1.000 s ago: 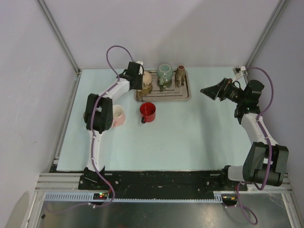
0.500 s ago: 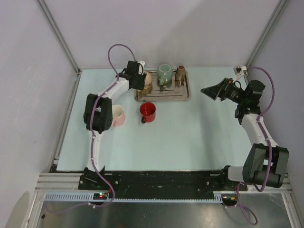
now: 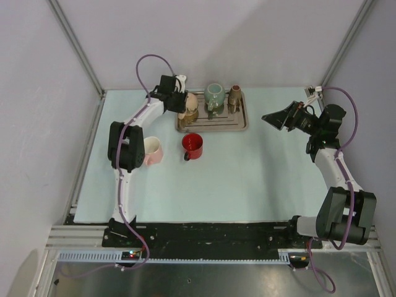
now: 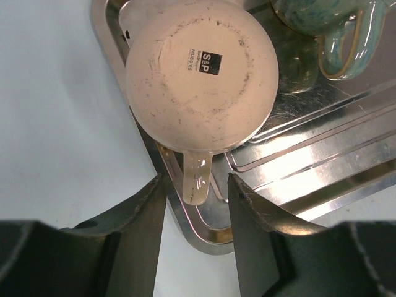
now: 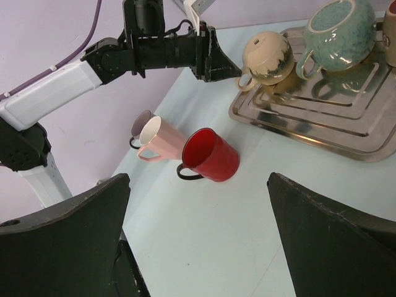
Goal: Turn the mug right side up
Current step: Turn over the cup on the tray.
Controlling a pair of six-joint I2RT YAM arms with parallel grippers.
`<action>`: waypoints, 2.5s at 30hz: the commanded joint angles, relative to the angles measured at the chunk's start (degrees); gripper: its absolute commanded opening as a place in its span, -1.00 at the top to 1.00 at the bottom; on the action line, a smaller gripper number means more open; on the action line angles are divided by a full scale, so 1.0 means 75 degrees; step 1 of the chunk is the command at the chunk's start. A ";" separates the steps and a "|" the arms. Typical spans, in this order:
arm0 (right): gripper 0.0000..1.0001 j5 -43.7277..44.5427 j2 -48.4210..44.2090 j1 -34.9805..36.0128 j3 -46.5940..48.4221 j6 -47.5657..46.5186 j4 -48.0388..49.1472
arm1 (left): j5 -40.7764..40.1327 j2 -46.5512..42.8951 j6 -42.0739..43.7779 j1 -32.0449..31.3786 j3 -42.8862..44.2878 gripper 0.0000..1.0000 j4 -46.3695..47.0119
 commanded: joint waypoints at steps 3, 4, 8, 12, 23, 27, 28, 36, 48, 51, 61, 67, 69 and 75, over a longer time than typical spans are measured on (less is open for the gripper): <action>-0.99 -0.0106 -0.0167 -0.0041 -0.0051 0.0090 0.0375 | 0.0249 0.0041 0.0223 -0.0007 0.0022 0.04 0.0026; -0.99 -0.0105 -0.0154 -0.0041 -0.0049 0.0098 0.0378 | 0.0241 0.0058 0.0215 -0.0007 0.0065 0.06 0.0000; -0.99 -0.0106 -0.0161 -0.0041 -0.0052 0.0111 0.0365 | 0.0112 0.0159 0.0185 -0.0013 0.0216 0.08 -0.0134; -0.99 -0.0092 -0.0166 -0.0047 -0.0049 0.0108 0.0359 | -0.0139 0.0276 0.0216 -0.0048 0.0312 0.05 -0.0284; -0.99 -0.0108 -0.0163 -0.0052 -0.0048 0.0131 0.0363 | -0.0198 0.0500 0.0033 -0.0066 0.0694 0.12 -0.0500; -0.99 -0.0117 -0.0150 -0.0054 -0.0048 0.0143 0.0365 | -0.0147 0.0516 -0.0197 -0.0066 0.0772 0.13 -0.0493; -0.99 -0.0116 -0.0146 -0.0053 -0.0054 0.0153 0.0367 | -0.0150 0.0524 -0.0218 -0.0066 0.0792 0.13 -0.0487; -0.99 -0.0122 -0.0123 -0.0052 -0.0048 0.0171 0.0363 | -0.0263 0.0557 -0.0318 -0.0066 0.0847 0.19 -0.0501; -0.99 -0.0132 -0.0067 -0.0052 -0.0048 0.0226 0.0392 | -0.0379 0.0639 -0.0444 -0.0069 0.0947 0.35 -0.0552; -0.99 -0.0129 -0.0062 -0.0052 -0.0054 0.0243 0.0403 | -0.0404 0.0698 -0.0484 -0.0066 0.1010 0.42 -0.0608; -0.99 -0.0142 -0.0011 -0.0041 -0.0048 0.0245 0.0406 | -0.0450 0.0687 -0.0504 -0.0066 0.1039 0.95 -0.0630; -0.99 -0.0139 -0.0003 -0.0041 -0.0054 0.0234 0.0394 | -0.0477 0.0541 -0.0508 -0.0060 0.1209 1.00 -0.0622; -0.99 -0.0138 -0.0007 -0.0041 -0.0055 0.0225 0.0393 | -0.0305 0.0458 -0.0564 -0.0044 0.1242 1.00 -0.0616; -0.99 -0.0154 0.0001 -0.0041 -0.0048 0.0228 0.0399 | 0.0475 0.0252 -0.1000 0.0023 0.1339 1.00 -0.0619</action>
